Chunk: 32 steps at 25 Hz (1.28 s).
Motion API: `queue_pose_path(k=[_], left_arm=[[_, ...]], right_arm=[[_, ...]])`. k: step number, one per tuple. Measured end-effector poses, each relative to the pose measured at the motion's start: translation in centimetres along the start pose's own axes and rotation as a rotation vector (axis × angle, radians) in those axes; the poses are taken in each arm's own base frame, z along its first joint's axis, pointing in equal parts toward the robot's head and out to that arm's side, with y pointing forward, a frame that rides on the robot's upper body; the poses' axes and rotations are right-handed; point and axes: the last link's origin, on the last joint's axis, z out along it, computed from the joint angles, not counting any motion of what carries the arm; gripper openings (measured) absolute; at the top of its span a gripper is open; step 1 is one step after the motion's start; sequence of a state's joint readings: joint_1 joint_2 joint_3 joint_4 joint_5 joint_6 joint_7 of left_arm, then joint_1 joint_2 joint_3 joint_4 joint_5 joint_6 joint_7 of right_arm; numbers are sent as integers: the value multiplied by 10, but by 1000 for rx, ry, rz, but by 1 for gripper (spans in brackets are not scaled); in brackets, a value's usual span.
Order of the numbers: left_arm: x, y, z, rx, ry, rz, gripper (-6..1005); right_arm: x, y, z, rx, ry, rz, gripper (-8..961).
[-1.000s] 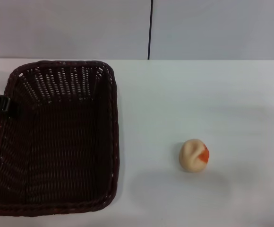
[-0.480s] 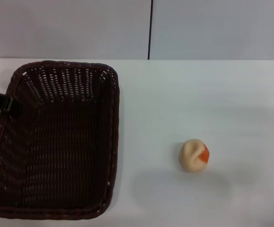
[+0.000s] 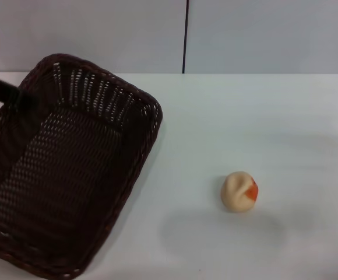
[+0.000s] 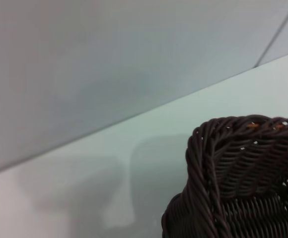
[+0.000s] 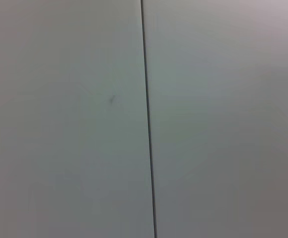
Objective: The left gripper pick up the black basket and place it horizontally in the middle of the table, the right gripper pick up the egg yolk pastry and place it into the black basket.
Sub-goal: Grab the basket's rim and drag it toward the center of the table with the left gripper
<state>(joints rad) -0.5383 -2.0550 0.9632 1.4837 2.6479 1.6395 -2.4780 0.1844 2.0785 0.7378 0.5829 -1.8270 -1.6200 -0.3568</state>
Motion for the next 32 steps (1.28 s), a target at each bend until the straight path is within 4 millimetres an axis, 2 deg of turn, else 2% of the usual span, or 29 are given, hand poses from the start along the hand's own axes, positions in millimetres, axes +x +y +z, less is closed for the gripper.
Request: queue_pose_path(k=[4, 6, 7, 10, 14, 17, 19, 22, 24, 29, 31, 32], left_arm=[[16, 3, -7, -17, 26, 98, 214], [16, 3, -7, -17, 26, 98, 210], [29, 5, -16, -44, 51, 173, 207], [31, 6, -17, -50, 58, 189, 202], [51, 20, -25, -112, 94, 334, 198], [58, 26, -28, -130, 102, 386, 198], [71, 35, -35, -157, 127, 486, 198], [79, 41, -38, -169, 143, 546, 197], [91, 49, -42, -182, 159, 639, 197], [109, 61, -44, -198, 154, 773, 197], [109, 61, -44, -198, 154, 773, 197], [115, 65, -45, -190, 153, 833, 197]], right_arm=[[0, -1, -1, 3, 1, -3, 618], [1, -2, -1, 6, 3, -4, 618], [1, -2, -1, 8, 4, -4, 618], [1, -3, -2, 11, 6, -5, 619], [1, -6, -5, 24, 14, -8, 619], [2, -9, -7, 32, 18, -10, 619], [2, -12, -11, 42, 26, -13, 619], [2, -13, -13, 48, 31, -12, 619], [1, -15, -18, 61, 32, -10, 619], [0, -18, -23, 76, 41, -8, 619], [0, -19, -24, 79, 43, -9, 619], [0, -19, -25, 80, 44, -9, 619]])
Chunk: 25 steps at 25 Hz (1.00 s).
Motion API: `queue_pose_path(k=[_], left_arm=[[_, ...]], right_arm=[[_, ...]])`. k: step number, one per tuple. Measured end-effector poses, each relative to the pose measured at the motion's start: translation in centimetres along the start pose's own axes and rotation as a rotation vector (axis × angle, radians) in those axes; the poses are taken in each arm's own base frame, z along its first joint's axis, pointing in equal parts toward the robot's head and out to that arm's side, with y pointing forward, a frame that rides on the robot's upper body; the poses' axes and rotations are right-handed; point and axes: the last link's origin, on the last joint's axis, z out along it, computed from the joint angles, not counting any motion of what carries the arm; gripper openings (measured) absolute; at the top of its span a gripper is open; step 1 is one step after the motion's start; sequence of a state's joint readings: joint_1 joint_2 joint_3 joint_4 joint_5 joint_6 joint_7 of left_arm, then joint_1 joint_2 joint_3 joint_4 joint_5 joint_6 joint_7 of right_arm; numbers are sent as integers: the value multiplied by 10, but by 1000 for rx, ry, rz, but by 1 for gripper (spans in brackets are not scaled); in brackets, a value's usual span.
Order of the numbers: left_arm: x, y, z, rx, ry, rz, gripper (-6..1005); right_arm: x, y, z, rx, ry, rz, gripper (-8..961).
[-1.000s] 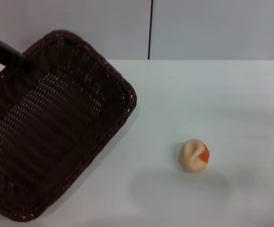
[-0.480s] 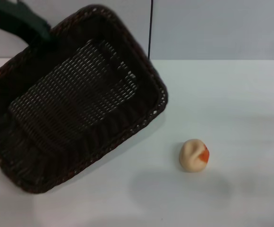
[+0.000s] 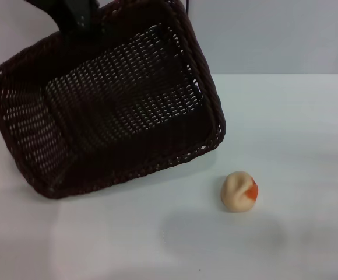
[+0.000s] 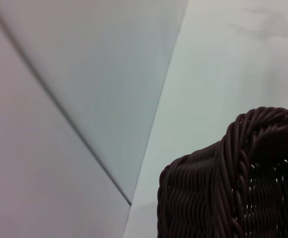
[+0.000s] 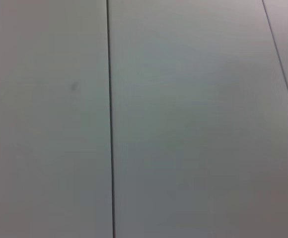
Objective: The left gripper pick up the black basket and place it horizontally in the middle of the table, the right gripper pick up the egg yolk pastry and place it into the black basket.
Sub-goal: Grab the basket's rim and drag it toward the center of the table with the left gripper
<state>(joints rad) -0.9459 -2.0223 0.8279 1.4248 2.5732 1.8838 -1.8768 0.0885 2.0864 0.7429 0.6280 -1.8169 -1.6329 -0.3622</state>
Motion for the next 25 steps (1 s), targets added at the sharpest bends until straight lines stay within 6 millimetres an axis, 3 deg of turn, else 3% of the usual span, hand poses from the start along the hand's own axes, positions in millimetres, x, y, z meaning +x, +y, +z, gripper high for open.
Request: queue_pose_path(k=[5, 25], left_arm=[[17, -2, 2, 4, -23, 119, 196], [50, 4, 8, 23, -116, 342, 195]], right_arm=[[1, -3, -4, 20, 17, 3, 619], [3, -4, -8, 42, 41, -62, 620]])
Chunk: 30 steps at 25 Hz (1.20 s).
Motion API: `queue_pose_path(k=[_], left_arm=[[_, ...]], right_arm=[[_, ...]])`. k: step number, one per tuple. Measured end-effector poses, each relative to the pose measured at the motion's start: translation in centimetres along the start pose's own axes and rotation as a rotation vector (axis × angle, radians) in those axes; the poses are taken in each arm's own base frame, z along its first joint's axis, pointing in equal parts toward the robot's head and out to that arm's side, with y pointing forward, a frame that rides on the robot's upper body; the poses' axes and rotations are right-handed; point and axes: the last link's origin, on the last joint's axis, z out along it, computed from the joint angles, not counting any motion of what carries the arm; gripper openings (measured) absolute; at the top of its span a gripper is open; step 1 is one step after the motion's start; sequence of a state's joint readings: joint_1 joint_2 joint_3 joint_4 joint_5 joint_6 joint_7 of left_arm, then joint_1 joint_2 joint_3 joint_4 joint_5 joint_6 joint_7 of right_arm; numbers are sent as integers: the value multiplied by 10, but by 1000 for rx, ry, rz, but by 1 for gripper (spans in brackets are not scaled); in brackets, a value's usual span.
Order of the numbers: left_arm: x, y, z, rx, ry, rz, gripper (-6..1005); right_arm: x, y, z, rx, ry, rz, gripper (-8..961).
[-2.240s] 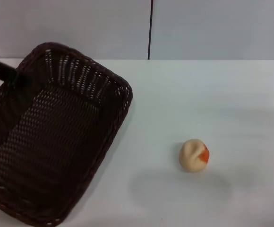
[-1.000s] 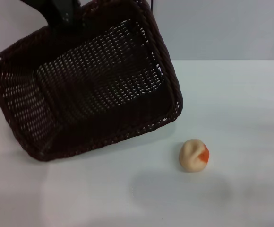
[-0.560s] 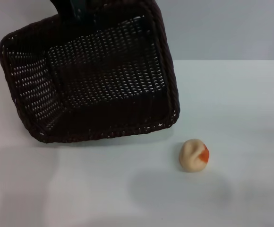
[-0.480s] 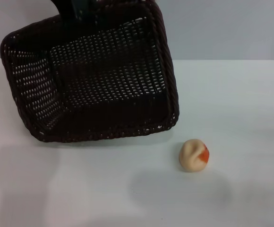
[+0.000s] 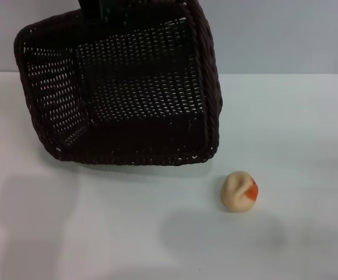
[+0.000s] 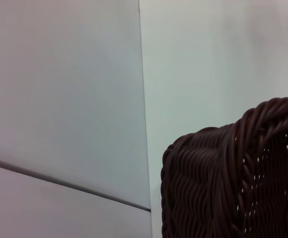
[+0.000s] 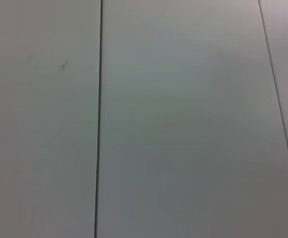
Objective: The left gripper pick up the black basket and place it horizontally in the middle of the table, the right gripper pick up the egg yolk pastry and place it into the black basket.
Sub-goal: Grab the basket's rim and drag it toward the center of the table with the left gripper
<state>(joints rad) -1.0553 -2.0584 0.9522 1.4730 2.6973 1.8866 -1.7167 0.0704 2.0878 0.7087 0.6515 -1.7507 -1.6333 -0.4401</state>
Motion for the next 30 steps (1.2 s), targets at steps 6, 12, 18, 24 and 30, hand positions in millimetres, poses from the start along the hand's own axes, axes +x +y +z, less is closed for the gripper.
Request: queue_pose_path(k=[6, 12, 18, 24, 30], left_arm=[[1, 2, 1, -9, -6, 2, 195], [3, 5, 3, -16, -29, 3, 194], [3, 8, 9, -25, -36, -12, 202], [9, 10, 18, -26, -58, -2, 226], [12, 12, 28, -32, -67, -1, 250]], right_arm=[[0, -1, -1, 5, 4, 0, 620], [1, -1, 0, 3, 5, 1, 620], [1, -1, -1, -2, 4, 1, 618], [0, 0, -2, -6, 2, 5, 618], [0, 1, -3, -12, 3, 6, 618]])
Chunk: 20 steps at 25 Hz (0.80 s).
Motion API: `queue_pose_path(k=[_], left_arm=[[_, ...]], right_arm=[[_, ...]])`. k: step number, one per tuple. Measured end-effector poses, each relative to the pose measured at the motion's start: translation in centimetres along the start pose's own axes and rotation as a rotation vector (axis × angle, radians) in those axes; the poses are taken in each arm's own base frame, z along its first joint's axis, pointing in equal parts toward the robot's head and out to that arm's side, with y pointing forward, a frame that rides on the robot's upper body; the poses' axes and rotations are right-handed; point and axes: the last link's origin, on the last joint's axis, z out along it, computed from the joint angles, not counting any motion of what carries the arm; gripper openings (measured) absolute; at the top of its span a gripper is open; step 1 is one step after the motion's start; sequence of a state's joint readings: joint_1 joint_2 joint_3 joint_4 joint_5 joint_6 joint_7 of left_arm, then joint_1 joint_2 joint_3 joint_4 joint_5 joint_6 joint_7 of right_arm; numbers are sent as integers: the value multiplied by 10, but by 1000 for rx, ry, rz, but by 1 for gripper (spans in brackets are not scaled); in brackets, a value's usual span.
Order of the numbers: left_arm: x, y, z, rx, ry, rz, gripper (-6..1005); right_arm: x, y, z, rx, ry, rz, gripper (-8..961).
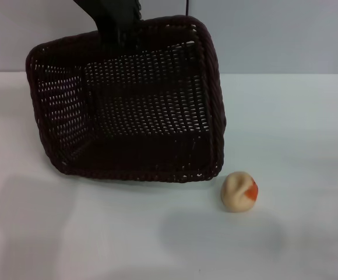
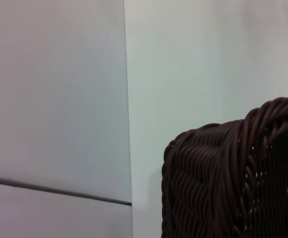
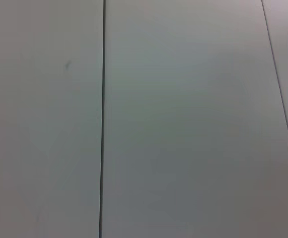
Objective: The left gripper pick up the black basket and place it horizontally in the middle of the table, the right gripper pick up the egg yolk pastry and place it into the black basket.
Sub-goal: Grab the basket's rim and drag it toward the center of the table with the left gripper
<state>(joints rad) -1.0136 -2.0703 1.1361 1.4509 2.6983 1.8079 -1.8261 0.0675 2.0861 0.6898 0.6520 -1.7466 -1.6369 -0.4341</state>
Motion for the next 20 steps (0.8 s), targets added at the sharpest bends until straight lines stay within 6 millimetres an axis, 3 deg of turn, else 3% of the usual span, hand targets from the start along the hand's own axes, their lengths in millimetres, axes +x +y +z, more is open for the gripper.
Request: queue_pose_path(k=[12, 20], left_arm=[[8, 2, 31, -4, 9, -38, 298], [15, 2, 36, 13, 6, -65, 330]], right_arm=[[0, 1, 1, -5, -3, 3, 618], [0, 1, 2, -8, -5, 3, 619]])
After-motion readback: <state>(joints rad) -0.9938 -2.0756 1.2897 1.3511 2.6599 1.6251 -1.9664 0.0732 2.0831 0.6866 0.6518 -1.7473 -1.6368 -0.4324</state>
